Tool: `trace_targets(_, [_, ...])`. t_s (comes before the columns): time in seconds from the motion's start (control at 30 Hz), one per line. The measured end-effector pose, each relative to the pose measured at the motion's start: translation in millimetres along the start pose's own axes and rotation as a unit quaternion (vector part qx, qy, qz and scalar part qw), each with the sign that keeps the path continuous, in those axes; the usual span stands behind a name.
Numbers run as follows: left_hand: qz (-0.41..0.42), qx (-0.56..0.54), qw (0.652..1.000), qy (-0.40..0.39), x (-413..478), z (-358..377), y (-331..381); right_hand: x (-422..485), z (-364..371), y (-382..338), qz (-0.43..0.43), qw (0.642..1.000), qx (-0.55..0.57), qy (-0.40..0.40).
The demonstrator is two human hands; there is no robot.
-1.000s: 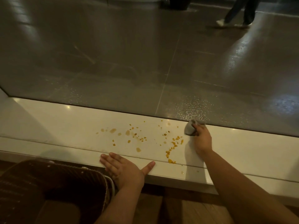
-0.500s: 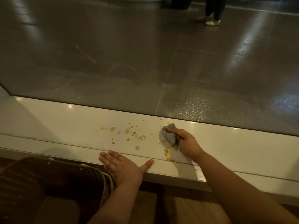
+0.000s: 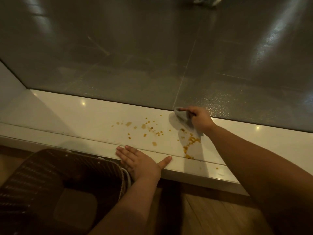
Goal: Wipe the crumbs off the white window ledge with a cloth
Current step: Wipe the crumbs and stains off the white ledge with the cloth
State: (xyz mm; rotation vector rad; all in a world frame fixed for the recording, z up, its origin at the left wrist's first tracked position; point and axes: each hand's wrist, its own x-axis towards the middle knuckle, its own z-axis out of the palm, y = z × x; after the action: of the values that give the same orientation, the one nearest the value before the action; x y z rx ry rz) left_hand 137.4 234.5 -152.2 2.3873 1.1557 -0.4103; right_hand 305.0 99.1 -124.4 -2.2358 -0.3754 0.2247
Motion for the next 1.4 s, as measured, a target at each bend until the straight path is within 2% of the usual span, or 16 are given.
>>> trace_targets(0.2, [0.001, 0.000, 1.000, 0.002, 0, 1, 0, 2, 20, 12, -0.010, 0.999, 0.030, 0.039])
trace_targets(0.57, [0.002, 0.014, 1.000, -0.001, 0, 0, 0, -19, 7, 36, -0.024, 0.997, -0.050, -0.055])
trace_targets(0.83, [-0.001, 0.001, 1.000, -0.002, -4, -4, 0, -35, 3, 24, 0.003, 0.997, -0.058, -0.043])
trace_targets(1.03, [0.000, -0.002, 1.000, 0.001, -2, -3, -1, -23, -14, -2, 0.023, 0.988, -0.102, -0.113])
trace_targets(1.3, [0.001, 0.005, 1.000, 0.006, -1, -2, -1, -13, -9, -45, -0.020, 0.999, -0.039, -0.026])
trace_targets(1.4, [0.004, 0.001, 1.000, 0.002, -1, -3, -2, -42, 0, -44, -0.089, 0.992, -0.091, -0.008])
